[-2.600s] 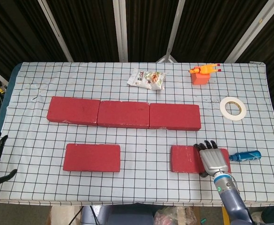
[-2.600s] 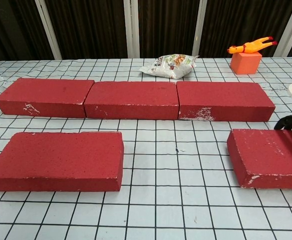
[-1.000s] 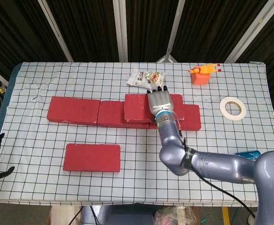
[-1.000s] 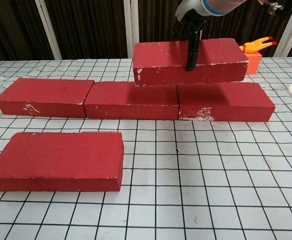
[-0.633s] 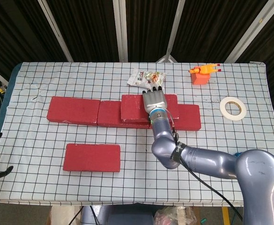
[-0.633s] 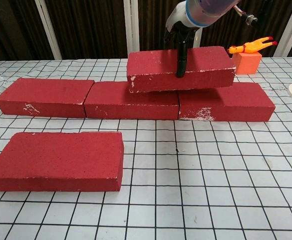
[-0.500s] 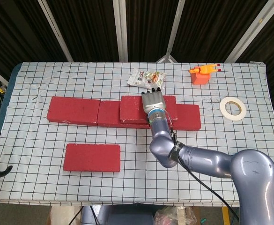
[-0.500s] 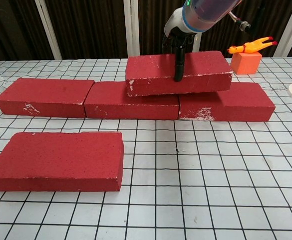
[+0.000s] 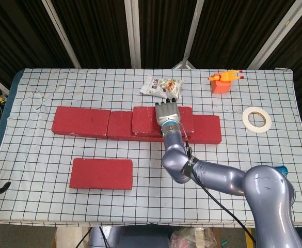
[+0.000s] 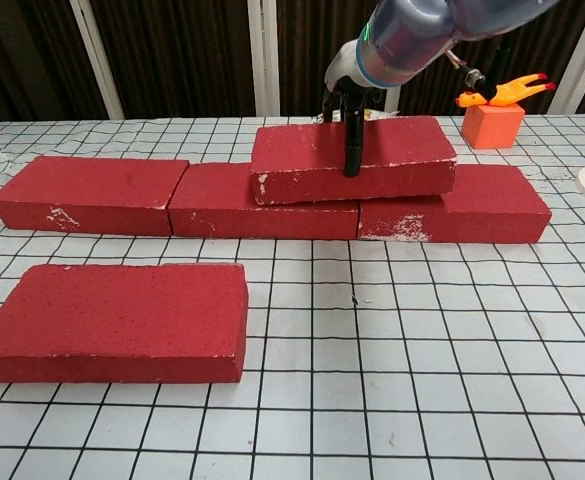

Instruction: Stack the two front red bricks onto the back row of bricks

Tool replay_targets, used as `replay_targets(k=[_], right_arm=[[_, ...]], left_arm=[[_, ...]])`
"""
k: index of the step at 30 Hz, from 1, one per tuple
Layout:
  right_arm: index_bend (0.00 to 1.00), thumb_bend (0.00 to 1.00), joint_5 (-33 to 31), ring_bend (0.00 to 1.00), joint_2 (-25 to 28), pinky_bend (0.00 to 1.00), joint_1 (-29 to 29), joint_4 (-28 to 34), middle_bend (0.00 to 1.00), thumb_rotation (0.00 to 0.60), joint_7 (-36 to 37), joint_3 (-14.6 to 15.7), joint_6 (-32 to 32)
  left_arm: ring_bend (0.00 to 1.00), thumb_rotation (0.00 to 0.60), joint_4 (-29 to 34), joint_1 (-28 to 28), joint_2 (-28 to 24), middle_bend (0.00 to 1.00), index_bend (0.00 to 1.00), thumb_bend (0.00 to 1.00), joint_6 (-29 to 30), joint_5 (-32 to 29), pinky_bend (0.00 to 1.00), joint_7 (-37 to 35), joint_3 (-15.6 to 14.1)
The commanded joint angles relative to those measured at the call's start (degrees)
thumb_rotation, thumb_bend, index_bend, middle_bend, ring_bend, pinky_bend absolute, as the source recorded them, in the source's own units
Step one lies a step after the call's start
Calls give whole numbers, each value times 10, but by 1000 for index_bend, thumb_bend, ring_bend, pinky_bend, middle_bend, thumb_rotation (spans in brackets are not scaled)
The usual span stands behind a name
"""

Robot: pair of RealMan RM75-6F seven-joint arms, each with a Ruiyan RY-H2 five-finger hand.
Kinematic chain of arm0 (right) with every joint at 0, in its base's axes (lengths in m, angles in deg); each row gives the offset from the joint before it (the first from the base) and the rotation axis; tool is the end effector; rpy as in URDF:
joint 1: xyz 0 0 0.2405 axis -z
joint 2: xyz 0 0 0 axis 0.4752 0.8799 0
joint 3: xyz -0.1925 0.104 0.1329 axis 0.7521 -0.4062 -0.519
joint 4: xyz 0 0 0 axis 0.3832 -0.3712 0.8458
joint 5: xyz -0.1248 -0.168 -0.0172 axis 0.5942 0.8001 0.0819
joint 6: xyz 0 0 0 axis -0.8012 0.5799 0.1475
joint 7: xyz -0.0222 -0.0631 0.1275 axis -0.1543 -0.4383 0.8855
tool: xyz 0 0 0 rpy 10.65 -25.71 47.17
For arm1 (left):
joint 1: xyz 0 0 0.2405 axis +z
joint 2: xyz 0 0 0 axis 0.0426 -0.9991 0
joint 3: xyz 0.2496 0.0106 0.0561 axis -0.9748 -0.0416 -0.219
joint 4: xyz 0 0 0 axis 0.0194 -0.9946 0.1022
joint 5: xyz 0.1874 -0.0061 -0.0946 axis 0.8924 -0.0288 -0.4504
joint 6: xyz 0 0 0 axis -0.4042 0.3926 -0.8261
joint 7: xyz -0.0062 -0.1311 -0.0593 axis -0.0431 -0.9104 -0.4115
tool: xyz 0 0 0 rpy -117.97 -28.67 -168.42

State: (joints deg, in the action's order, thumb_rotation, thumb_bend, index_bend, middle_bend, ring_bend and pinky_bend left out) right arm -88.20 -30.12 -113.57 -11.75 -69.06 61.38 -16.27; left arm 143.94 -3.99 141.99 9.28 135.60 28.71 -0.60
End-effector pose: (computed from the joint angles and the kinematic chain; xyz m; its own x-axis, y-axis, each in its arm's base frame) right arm 0.0124 -0.4487 -0.0061 0.5871 -0.4771 0.6540 -0.7811 -0.1218 0.6124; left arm -0.2995 0.1665 0.1624 0.5310 0.0027 0.8473 0.8234 0.2342 -0.5168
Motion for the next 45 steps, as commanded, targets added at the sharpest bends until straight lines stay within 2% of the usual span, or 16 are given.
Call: replay_targets(k=[1, 14, 25, 45], right_arm=[[212, 183, -3, 60, -5, 0, 0, -7, 201, 600, -5, -2, 1], [213, 184, -1, 60, -13, 0, 6, -9, 201, 600, -22, -14, 18], [213, 184, 7, 60, -5, 0, 15, 16, 201, 600, -24, -28, 34], [213, 185, 14, 60, -11, 0, 30, 15, 201, 600, -27, -33, 31]], left_arm=[[0, 600, 0, 0, 0, 0, 68, 0, -1, -1, 0, 0, 0], [0, 600, -1, -1, -2, 0, 67, 0, -1, -3, 0, -3, 0], [0, 600, -3, 1, -5, 0, 67, 0, 2, -1, 0, -10, 0], [0, 600, -4, 2, -5, 0, 67, 0, 4, -1, 0, -12, -1]])
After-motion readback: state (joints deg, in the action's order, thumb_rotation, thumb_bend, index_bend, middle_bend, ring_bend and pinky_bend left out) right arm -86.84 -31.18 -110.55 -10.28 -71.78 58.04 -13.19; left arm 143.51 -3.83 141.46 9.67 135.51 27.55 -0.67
